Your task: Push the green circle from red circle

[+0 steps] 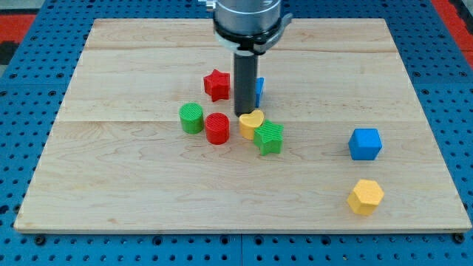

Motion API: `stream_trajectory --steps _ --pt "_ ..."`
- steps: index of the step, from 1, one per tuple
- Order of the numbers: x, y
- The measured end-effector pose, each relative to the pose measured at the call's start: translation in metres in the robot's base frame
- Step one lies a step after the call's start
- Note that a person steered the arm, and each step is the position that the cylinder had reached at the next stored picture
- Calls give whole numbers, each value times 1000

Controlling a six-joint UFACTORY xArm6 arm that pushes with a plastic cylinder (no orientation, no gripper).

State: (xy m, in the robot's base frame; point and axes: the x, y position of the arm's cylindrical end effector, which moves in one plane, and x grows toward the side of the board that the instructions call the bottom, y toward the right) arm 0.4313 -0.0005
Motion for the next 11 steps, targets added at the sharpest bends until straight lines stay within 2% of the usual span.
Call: stream_trajectory --steps 1,2,3,4,6,7,8,11 --pt "14 -16" --pt "40 17" --pt "46 39" --pt "46 18" --pt "15 -27" --pt "-13 -84" --pt "-26 -93" --pt "10 28"
